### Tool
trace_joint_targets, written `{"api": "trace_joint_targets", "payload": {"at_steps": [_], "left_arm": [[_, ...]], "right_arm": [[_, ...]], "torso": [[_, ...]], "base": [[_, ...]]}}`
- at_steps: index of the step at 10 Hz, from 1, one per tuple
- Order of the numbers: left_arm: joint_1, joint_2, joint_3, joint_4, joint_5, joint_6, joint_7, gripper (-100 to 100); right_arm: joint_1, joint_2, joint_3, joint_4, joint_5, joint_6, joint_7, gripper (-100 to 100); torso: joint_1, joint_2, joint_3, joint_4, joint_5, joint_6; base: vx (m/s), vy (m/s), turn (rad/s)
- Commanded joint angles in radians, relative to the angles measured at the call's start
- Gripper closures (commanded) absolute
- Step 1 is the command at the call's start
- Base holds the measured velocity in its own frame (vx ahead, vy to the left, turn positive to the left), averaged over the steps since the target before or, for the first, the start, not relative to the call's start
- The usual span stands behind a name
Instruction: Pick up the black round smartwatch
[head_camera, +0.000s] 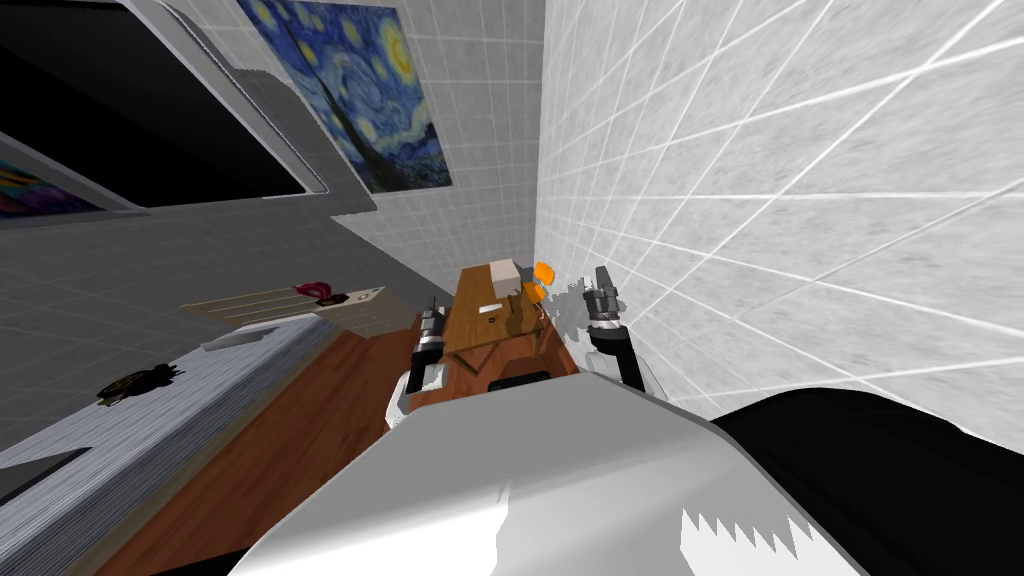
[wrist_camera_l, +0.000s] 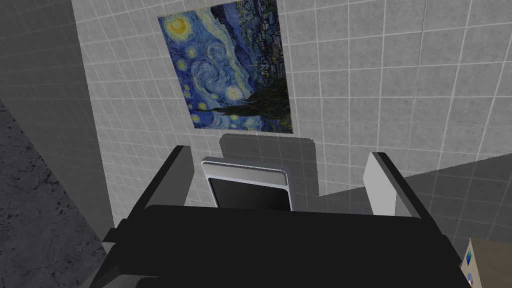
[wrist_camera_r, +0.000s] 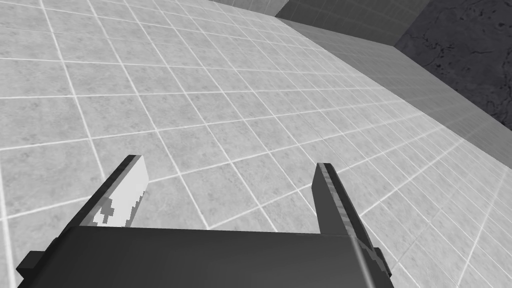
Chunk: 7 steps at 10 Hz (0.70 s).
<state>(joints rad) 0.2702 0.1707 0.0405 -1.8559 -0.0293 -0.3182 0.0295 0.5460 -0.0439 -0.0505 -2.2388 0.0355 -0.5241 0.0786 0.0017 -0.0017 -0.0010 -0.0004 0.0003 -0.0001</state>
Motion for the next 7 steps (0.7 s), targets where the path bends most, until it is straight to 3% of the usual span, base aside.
{"api": "trace_joint_targets", "payload": {"at_steps": [1,6,7], "left_arm": [[-0.015,0.000,0.000,0.041,-0.001,0.016,0.004,-100],[-0.087,0.007,-0.001,0.165,0.002,0.116,0.026,-100],[-0.087,0.007,-0.001,0.174,0.002,0.116,0.026,-100]], "right_arm": [[0.000,0.000,0.000,0.000,0.000,0.000,0.000,0],[0.000,0.000,0.000,0.000,0.000,0.000,0.000,0],[0.000,0.000,0.000,0.000,0.000,0.000,0.000,0]], "torso": [[0.000,0.000,0.000,0.000,0.000,0.000],[-0.001,0.000,0.000,0.000,0.000,0.000],[-0.001,0.000,0.000,0.000,0.000,0.000]], "base": [[0.019,0.022,-0.022],[0.015,0.015,-0.034],[0.013,0.012,-0.021]]}}
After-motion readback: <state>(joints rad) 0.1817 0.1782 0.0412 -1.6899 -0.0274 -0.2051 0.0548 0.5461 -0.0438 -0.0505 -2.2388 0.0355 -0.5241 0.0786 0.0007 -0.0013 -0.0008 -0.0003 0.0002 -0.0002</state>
